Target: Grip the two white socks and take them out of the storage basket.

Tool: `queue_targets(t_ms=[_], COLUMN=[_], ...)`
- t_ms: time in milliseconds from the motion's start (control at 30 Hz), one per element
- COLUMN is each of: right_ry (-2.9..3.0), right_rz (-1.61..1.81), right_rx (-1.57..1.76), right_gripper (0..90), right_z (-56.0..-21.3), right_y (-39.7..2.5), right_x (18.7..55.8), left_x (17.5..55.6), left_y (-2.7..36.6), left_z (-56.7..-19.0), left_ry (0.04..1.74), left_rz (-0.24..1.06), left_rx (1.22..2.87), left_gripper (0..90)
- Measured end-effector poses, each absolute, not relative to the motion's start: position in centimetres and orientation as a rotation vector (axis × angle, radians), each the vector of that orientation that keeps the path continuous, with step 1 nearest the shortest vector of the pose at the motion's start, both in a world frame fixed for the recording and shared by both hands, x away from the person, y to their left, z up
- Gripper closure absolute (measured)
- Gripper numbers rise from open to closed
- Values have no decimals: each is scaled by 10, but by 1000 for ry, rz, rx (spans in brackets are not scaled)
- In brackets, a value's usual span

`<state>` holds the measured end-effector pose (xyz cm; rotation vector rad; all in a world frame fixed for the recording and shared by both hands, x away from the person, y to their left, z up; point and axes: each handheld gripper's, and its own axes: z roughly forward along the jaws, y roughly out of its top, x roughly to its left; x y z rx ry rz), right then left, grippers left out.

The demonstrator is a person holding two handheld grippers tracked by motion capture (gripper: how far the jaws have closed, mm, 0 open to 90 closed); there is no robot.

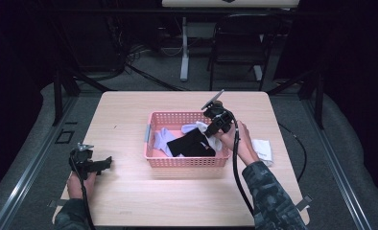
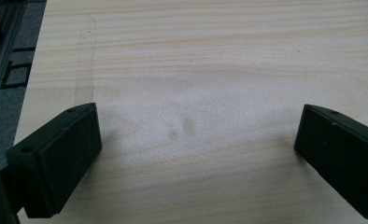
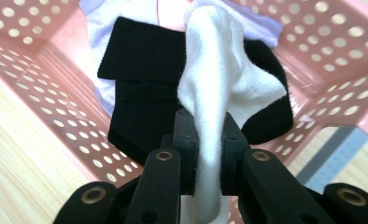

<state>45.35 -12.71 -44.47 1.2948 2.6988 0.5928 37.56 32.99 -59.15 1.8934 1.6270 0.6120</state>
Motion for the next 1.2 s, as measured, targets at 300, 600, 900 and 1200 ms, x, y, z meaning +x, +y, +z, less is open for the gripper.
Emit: queue_targets(t_ms=[300,600,900,1200], right_ry=[2689,2668,2627,2586], right_rz=[635,671,697,701], right_rx=[1261,1245,1244,1279], right_gripper=[816,816,816,816], right_z=[-428,-413,-396,-386], right_y=[-134,-139,-155,-178], right_x=[449,443,437,432], left_x=[376,376,376,375], left_y=[330,330,330,330], left_z=[-591,-591,-591,-591], left_ry=[1629,1627,1627,1627], left_rz=[611,612,612,612], left_rx=[1893,1893,1893,1894], left_gripper=[5,5,5,5])
